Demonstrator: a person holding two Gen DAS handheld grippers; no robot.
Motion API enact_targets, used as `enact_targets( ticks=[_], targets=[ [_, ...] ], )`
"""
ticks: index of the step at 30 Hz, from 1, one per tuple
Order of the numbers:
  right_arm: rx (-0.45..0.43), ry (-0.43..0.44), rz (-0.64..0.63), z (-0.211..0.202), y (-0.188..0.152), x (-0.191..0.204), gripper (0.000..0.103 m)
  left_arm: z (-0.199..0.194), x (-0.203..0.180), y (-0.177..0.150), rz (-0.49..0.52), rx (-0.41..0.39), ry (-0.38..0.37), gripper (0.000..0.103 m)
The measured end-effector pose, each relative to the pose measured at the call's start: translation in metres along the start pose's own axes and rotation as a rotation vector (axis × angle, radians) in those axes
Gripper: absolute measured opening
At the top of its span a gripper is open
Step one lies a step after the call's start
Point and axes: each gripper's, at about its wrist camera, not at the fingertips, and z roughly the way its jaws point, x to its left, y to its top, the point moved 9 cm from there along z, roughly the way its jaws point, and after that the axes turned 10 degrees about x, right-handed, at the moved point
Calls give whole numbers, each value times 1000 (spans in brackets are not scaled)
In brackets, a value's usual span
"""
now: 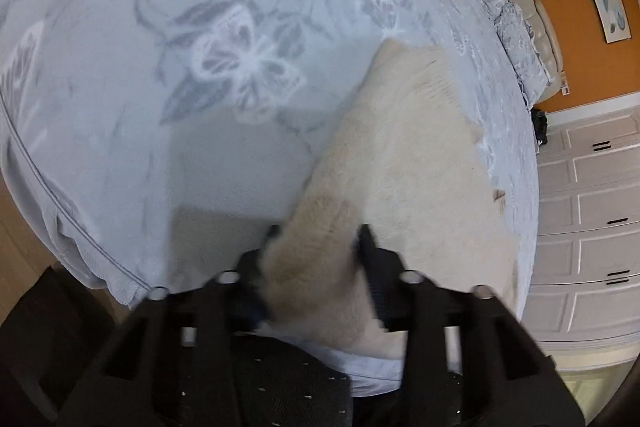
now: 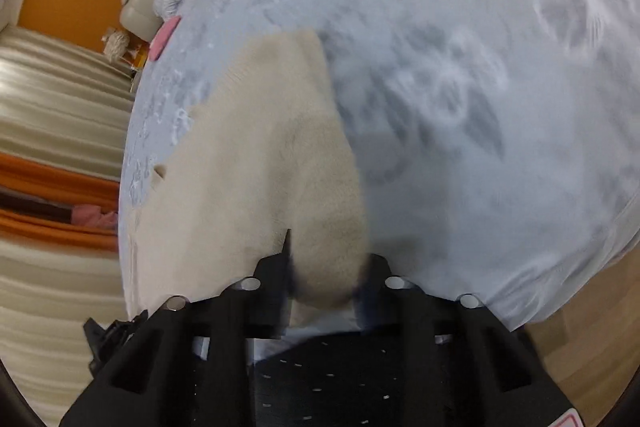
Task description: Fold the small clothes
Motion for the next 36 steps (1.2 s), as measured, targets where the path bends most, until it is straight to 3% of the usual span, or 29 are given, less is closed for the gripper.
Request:
enact_targets(
  ticks=[3, 5, 7, 9, 15, 17, 20, 25, 28, 30, 31, 32, 34, 36],
  targets=[
    [-81, -48, -55, -25, 10, 8, 15, -25, -8, 2, 5, -68, 9, 20],
    [-9, -146, -57, -1, 11, -15, 15, -29, 1, 2, 10, -81, 65, 19],
    [94, -229, -66, 32, 2, -36, 15, -15, 17, 2, 1, -44, 121, 19],
    [65, -239, -87, 27, 1, -34, 16, -2, 23, 3, 1, -17, 136, 20],
    [-15, -317, -70, -5, 7, -16, 25, -8, 18, 5, 75, -34, 217, 22],
    [-98, -324, -93, -28, 13, -3, 26, -8, 19, 6, 75, -30, 222, 23],
    [-138, -259, -161, -37, 18, 35, 30, -6, 15, 7, 72, -31, 219, 23],
    [-44, -139, -323, 5, 9, 121, 30, 0, 15, 9, 64, -23, 209, 25],
    [29, -117, -428, 45, -2, 170, 18, -1, 16, 9, 45, -22, 188, 31],
    [60, -134, -503, 66, -8, 198, 12, -5, 16, 11, 0, -36, 132, 41],
    [74, -150, -537, 78, -10, 210, 11, -6, 16, 12, -16, -43, 101, 58],
    [88, -163, -563, 91, -11, 221, 11, -7, 15, 12, -34, -47, 62, 69],
    [129, -179, -573, 117, -7, 235, 11, -7, 12, 14, -54, -44, 24, 70],
    [171, -189, -564, 138, -4, 239, 11, -4, 8, 16, -31, -41, 49, 71]
  ],
)
